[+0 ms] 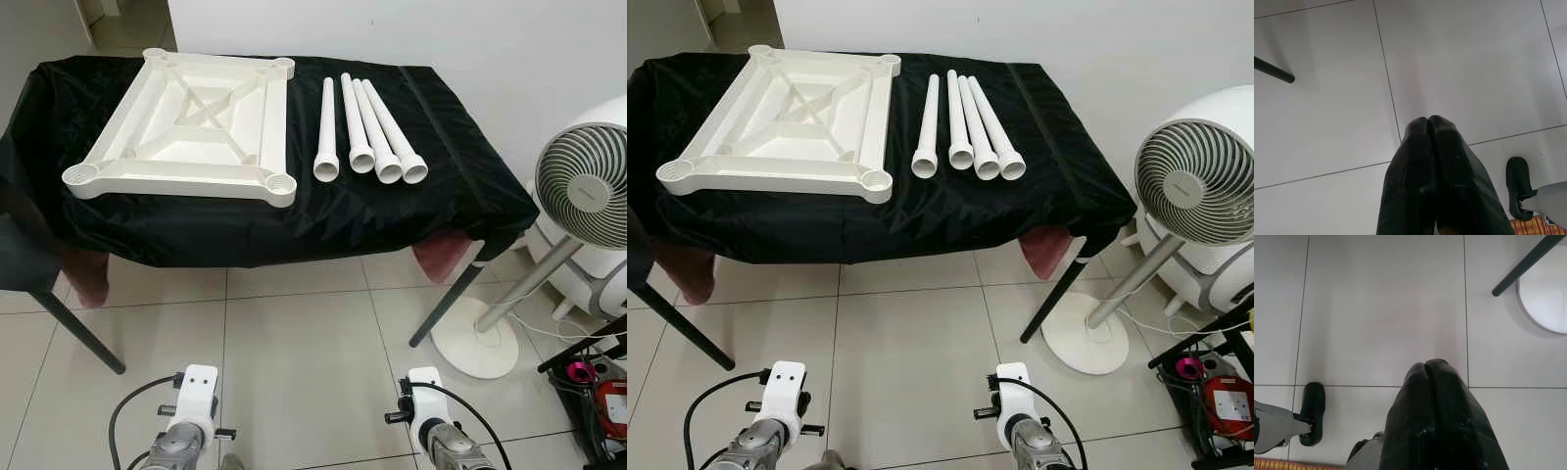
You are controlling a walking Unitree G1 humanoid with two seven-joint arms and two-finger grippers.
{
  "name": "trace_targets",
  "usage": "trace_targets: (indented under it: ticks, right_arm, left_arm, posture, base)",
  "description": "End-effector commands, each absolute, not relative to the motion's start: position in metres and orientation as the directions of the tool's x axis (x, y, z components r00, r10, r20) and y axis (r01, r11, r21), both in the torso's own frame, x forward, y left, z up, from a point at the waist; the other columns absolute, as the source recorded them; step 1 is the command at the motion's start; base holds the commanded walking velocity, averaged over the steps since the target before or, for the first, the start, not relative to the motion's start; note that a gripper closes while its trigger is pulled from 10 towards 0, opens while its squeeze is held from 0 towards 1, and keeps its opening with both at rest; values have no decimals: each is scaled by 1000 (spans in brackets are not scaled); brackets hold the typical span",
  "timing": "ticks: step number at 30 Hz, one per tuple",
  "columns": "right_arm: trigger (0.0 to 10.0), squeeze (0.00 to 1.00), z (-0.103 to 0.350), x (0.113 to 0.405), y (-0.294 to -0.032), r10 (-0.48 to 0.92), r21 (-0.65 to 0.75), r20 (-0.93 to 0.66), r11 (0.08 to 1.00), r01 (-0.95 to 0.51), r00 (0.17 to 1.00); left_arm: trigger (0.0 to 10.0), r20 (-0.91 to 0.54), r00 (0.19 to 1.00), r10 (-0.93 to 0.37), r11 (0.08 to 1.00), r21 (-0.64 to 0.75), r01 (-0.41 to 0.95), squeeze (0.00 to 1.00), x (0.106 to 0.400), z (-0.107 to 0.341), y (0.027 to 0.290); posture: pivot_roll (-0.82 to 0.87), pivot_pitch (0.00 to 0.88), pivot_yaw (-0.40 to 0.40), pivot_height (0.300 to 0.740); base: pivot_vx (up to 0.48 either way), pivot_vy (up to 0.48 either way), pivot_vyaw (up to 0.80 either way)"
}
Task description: Building children table
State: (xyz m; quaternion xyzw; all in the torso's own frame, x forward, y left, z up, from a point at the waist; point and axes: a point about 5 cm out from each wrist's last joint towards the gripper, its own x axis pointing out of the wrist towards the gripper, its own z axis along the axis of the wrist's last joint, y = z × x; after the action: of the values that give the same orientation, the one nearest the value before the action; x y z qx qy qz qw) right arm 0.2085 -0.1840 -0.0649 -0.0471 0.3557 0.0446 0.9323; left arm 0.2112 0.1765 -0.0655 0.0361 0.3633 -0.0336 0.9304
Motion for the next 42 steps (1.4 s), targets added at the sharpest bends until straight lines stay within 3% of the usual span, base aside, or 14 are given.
trace_targets:
  ticks: [1, 16, 17, 19, 20, 25, 35, 36, 38, 41, 42]
  right_arm:
    - [10000, 0, -68, 204, -186, 39, -53, -680, 993, -102, 732]
    - [10000, 0, -67, 205, -185, 42, -50, -674, 994, -101, 737]
    - [10000, 243, -65, 208, -183, 59, -26, -661, 994, -102, 748]
    - [10000, 243, -64, 209, -183, 70, -11, -655, 995, -102, 753]
    - [10000, 1000, -63, 211, -182, 77, -8, -645, 994, -107, 760]
    - [10000, 1000, -58, 216, -180, 96, -5, -611, 992, -125, 786]
    - [10000, 1000, -57, 217, -179, 108, 0, -602, 991, -135, 791]
    - [10000, 1000, -49, 225, -180, 126, -2, -543, 989, -151, 830]
    - [10000, 1000, -35, 238, -182, 140, -10, -448, 987, -162, 883]
    - [10000, 1000, -30, 242, -183, 141, -12, -417, 987, -161, 898]
    - [10000, 1000, -26, 246, -184, 134, -18, -388, 988, -153, 912]
  left_arm:
    - [10000, -682, 729, -62, 993, 29, 112, 0, 210, -66, 174]
    - [10000, -669, 739, -79, 993, 11, 116, 0, 212, -65, 173]
    - [10000, -645, 758, -101, 993, -17, 118, 482, 216, -61, 171]
    - [10000, -635, 765, -107, 993, -26, 117, 482, 218, -60, 170]
    - [10000, -609, 783, -130, 991, -53, 124, 1000, 221, -57, 169]
    - [10000, -587, 793, -162, 984, -39, 173, 1000, 224, -54, 170]
    - [10000, -581, 794, -178, 981, -38, 192, 1000, 223, -53, 170]
    - [10000, -535, 820, -204, 974, -31, 223, 1000, 227, -47, 172]
    - [10000, -460, 858, -228, 969, -18, 248, 1000, 234, -37, 175]
    - [10000, -434, 871, -229, 969, -14, 247, 1000, 237, -33, 175]
    - [10000, -404, 887, -224, 970, -4, 243, 780, 241, -29, 175]
  posture:
    - [6, 0, -29, 740]
    - [7, 4, -29, 740]
    - [9, 16, -31, 740]
    - [9, 16, -31, 740]
    - [7, 27, -32, 740]
    - [0, 75, -33, 740]
    - [0, 75, -33, 740]
    - [-12, 116, -25, 740]
    - [-11, 117, -24, 740]
    - [-10, 115, -24, 740]
    - [-8, 108, -25, 740]
  base:
    - [0, 0, 0]
    - [0, 0, 0]
    - [0, 0, 0]
    - [0, 0, 0]
    - [0, 0, 0]
    - [0, 0, 0]
    - [0, 0, 0]
    - [0, 0, 0]
    - [0, 0, 0]
    - [0, 0, 0]
    - [0, 0, 0]
